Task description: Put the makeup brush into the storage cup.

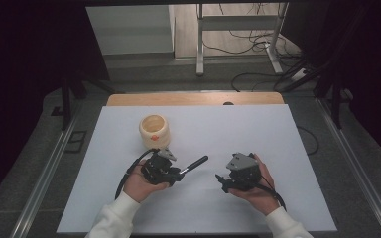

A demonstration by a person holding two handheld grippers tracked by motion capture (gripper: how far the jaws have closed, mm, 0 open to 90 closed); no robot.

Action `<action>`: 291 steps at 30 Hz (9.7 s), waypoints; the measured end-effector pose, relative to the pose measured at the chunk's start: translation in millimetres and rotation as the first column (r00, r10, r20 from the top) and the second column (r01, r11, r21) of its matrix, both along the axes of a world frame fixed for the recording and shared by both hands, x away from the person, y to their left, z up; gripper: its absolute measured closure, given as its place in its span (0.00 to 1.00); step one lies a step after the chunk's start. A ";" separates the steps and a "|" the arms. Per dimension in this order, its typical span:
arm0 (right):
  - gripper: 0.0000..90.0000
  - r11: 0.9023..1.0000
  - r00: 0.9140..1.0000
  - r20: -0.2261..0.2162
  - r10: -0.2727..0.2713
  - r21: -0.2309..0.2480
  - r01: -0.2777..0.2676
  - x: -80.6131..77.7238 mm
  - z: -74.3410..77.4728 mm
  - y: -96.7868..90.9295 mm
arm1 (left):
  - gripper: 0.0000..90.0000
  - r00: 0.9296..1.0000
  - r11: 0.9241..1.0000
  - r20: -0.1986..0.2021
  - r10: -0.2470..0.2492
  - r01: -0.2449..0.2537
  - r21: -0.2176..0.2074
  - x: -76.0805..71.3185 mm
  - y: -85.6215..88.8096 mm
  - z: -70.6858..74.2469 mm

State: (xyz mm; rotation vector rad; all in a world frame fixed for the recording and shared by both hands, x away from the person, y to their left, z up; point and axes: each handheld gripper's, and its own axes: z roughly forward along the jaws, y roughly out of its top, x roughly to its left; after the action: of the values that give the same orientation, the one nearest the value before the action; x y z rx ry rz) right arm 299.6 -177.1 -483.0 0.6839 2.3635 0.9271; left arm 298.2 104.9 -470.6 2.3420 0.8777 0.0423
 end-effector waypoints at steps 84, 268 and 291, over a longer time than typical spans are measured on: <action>0.83 0.927 0.941 0.073 0.330 -0.214 -0.309 -9.3 -7.8 64.1 | 0.21 0.981 0.983 0.183 0.060 -0.027 -0.179 -8.6 -2.4 16.9; 0.83 0.957 0.989 0.060 0.135 0.251 -0.146 12.4 25.3 49.3 | 0.30 0.946 0.776 0.131 0.296 -0.158 -0.611 5.1 9.6 7.1; 0.82 0.947 0.981 0.068 0.179 0.257 -0.191 8.6 24.9 52.2 | 0.78 0.970 0.686 0.082 0.228 -0.100 -0.721 14.5 -1.1 8.6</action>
State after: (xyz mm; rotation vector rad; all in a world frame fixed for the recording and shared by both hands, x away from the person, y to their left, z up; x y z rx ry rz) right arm 308.2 -124.9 -458.1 0.5372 2.3175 1.3410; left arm 312.8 103.8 -462.0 1.4950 0.8253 -0.0277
